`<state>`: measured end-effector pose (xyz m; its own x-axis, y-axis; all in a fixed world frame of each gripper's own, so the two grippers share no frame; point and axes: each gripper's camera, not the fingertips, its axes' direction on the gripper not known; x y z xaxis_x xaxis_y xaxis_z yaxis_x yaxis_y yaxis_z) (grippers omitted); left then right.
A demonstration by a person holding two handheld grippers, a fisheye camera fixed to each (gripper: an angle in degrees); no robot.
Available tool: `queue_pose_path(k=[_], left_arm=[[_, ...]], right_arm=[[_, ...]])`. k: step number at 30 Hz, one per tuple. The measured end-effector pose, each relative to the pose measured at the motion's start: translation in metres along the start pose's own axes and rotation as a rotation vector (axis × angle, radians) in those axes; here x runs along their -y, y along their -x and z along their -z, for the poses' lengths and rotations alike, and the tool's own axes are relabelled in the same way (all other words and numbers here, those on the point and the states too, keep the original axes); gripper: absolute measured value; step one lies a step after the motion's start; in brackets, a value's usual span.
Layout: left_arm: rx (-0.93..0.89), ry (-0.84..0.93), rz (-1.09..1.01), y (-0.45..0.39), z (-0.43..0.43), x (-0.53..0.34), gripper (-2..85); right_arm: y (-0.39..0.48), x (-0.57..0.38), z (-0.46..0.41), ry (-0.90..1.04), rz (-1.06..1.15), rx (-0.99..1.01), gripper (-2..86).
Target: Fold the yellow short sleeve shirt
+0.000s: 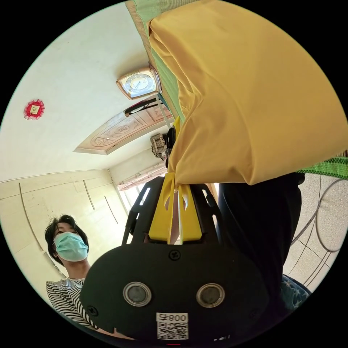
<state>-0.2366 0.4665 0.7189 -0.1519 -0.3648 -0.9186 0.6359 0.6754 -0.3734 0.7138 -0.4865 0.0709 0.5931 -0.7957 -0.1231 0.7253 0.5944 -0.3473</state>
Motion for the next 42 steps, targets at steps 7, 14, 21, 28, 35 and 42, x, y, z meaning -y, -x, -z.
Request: queue_pose_path(k=[7, 14, 21, 28, 35, 42], left_arm=[[0.010, 0.021, 0.028, -0.011, -0.072, 0.042, 8.8], [0.018, 0.005, 0.002, -0.039, -0.142, 0.056, 2.8], [-0.083, -0.032, -0.121, -0.100, -0.198, 0.049, 2.0], [-0.146, -0.017, -0.320, -0.196, -0.284, 0.038, 1.8], [-0.176, 0.058, -0.451, -0.289, -0.427, 0.044, 1.8], [-0.353, 0.211, -0.576, -0.402, -0.622, 0.056, 1.8]], right_arm=[[0.002, -0.024, 0.011, 0.026, 0.002, -0.007, 0.0], [0.008, -0.059, 0.037, 0.046, 0.020, -0.018, 0.1], [0.045, -0.113, 0.083, 0.075, 0.132, -0.053, 0.3], [0.100, -0.178, 0.148, 0.005, 0.309, -0.018, 0.4], [0.157, -0.244, 0.249, -0.188, 0.487, 0.045, 0.5], [0.248, -0.341, 0.395, -0.504, 0.748, -0.002, 0.4]])
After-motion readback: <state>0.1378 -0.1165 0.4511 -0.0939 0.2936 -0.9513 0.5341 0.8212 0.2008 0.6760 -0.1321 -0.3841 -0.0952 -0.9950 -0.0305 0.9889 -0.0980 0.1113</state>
